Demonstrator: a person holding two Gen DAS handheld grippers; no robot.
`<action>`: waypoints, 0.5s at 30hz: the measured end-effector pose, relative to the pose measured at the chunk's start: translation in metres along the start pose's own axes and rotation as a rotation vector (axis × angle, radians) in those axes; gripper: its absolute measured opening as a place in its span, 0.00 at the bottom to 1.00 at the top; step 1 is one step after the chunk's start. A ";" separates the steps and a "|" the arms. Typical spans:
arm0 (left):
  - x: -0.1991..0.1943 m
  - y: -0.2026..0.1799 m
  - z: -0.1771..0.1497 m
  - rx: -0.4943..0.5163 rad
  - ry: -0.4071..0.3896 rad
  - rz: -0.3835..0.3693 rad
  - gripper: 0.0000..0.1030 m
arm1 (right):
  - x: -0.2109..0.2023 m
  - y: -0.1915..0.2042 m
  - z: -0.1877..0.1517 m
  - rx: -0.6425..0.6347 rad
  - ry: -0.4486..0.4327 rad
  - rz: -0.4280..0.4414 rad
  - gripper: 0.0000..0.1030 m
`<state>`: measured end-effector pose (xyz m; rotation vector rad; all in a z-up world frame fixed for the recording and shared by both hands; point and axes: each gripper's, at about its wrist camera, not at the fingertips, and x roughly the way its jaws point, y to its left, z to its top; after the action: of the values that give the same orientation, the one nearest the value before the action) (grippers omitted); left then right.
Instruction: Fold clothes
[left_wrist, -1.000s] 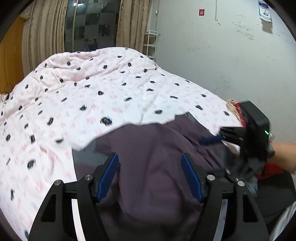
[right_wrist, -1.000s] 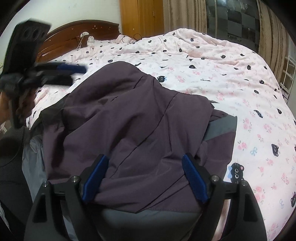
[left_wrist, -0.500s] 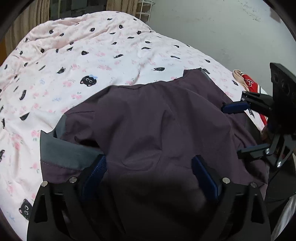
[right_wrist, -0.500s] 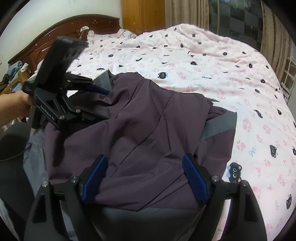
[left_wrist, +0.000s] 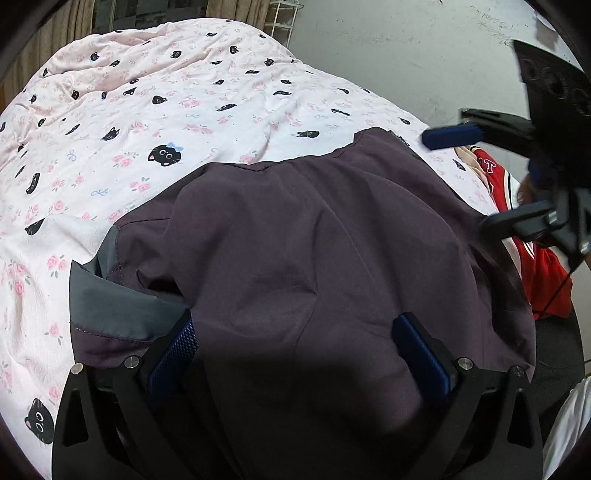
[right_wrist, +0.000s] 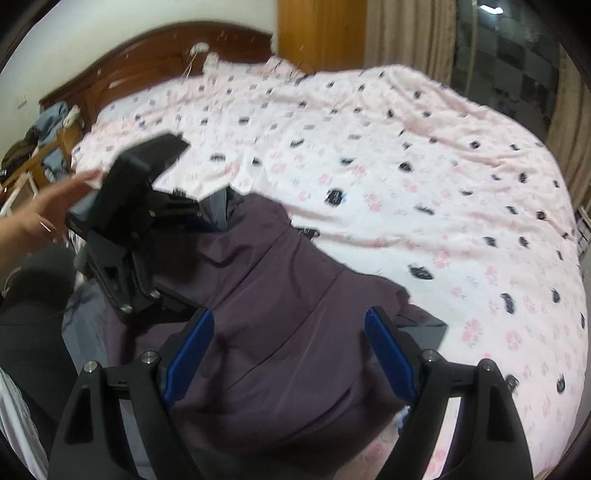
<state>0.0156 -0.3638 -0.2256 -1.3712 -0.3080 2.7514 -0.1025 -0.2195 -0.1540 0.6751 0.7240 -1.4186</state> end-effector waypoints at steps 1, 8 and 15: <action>0.000 0.000 0.000 0.000 0.000 0.000 0.99 | 0.009 -0.001 -0.001 -0.004 0.030 0.003 0.83; 0.001 -0.001 0.000 0.008 0.007 0.010 0.99 | 0.041 -0.008 -0.015 -0.011 0.123 0.009 0.87; 0.002 -0.001 0.000 0.014 0.011 0.017 0.99 | 0.046 -0.012 -0.020 0.006 0.133 0.011 0.90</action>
<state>0.0147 -0.3620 -0.2268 -1.3911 -0.2772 2.7530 -0.1142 -0.2326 -0.2024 0.7827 0.8190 -1.3758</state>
